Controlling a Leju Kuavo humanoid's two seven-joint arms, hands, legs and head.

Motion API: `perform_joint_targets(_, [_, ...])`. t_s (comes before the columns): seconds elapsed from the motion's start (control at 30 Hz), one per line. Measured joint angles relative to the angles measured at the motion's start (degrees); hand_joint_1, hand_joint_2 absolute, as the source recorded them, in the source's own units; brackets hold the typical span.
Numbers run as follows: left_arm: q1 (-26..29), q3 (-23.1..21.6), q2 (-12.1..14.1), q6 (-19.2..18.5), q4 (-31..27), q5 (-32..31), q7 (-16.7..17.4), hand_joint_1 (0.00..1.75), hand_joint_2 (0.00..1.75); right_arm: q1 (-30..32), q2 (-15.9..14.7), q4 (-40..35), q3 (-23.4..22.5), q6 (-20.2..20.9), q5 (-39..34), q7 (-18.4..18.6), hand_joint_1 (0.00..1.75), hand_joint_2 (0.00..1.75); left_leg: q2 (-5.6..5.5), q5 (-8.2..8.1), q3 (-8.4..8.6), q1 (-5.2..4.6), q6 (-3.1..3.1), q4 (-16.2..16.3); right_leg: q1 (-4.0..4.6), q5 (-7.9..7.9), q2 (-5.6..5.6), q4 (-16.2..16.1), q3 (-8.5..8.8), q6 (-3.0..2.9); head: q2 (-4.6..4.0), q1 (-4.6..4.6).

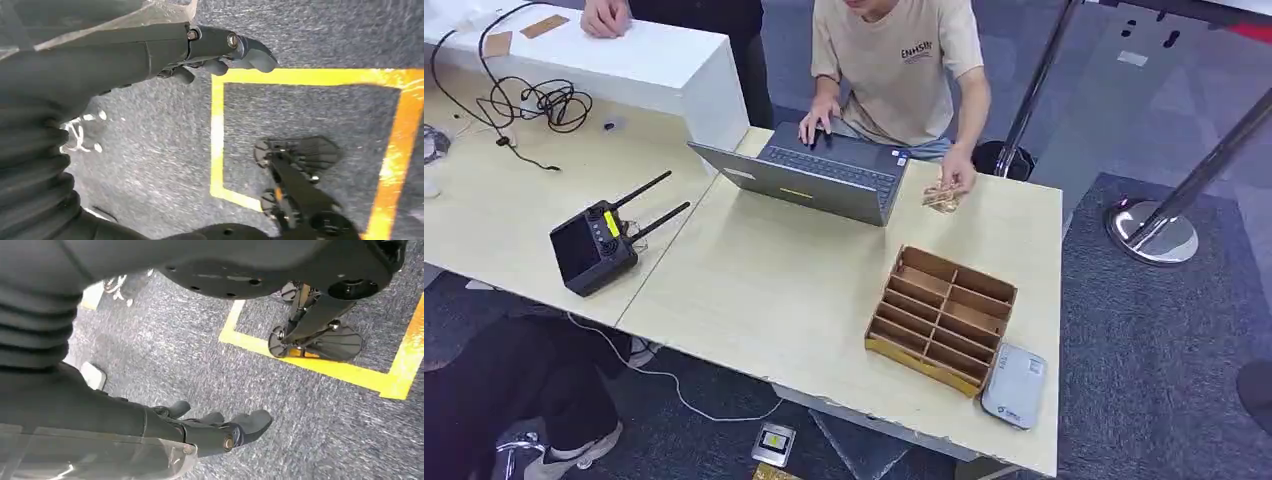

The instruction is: Pass the card to the sensor for recognition and then transmit it.

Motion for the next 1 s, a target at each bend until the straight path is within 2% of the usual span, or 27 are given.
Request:
perform_joint_targets(0.23, [-2.3, -4.6, 0.0, 5.0, 0.2, 9.6, 1.3, 0.00, 1.75, -2.1, 0.0, 0.5, -1.6, -1.4, 2.4, 0.9, 0.00, 1.75, 0.00, 0.00, 0.07, 0.00, 0.00, 0.0, 0.00, 0.01, 0.00, 0.0, 0.06, 0.00, 0.00, 0.00])
perform_joint_targets(0.27, [-2.7, -5.4, 0.0, 5.7, 0.4, 11.0, 1.5, 0.00, 0.00, -2.4, 0.0, 0.7, -2.0, -1.7, 2.8, 1.0, 0.00, 0.00, 0.00, 0.00, 0.07, 0.00, 0.00, 0.0, 0.00, 0.01, 0.00, 0.0, 0.06, 0.00, 0.00, 0.00])
perform_joint_targets(0.47, [-4.8, -11.2, 0.0, 10.1, 1.4, 19.5, 1.9, 0.00, 0.00, -4.5, -0.3, 1.8, -5.4, -3.0, 3.0, 1.1, 0.00, 0.00, 0.00, 0.00, 0.06, -0.01, 0.00, 0.0, 0.00, 0.01, 0.00, 0.0, 0.06, 0.00, 0.00, 0.00])
perform_joint_targets(0.7, [-7.1, -18.4, 0.2, 14.7, 3.0, 28.5, 2.9, 0.00, 0.00, -7.0, -1.1, 3.4, -11.5, -4.1, 1.4, 0.3, 0.00, 0.00, 0.00, 0.00, 0.06, -0.01, 0.00, 0.0, -0.01, 0.01, 0.00, 0.0, 0.06, 0.01, 0.00, 0.00])
perform_joint_targets(1.0, [-9.6, -27.0, 1.3, 19.3, 5.0, 38.1, 3.9, 0.00, 0.00, -9.9, -5.2, 4.9, -21.4, -5.2, -4.1, -3.5, 0.00, 0.00, 0.00, 0.00, 0.06, -0.04, 0.00, 0.0, -0.04, 0.02, 0.00, 0.0, 0.05, 0.02, 0.00, 0.00])
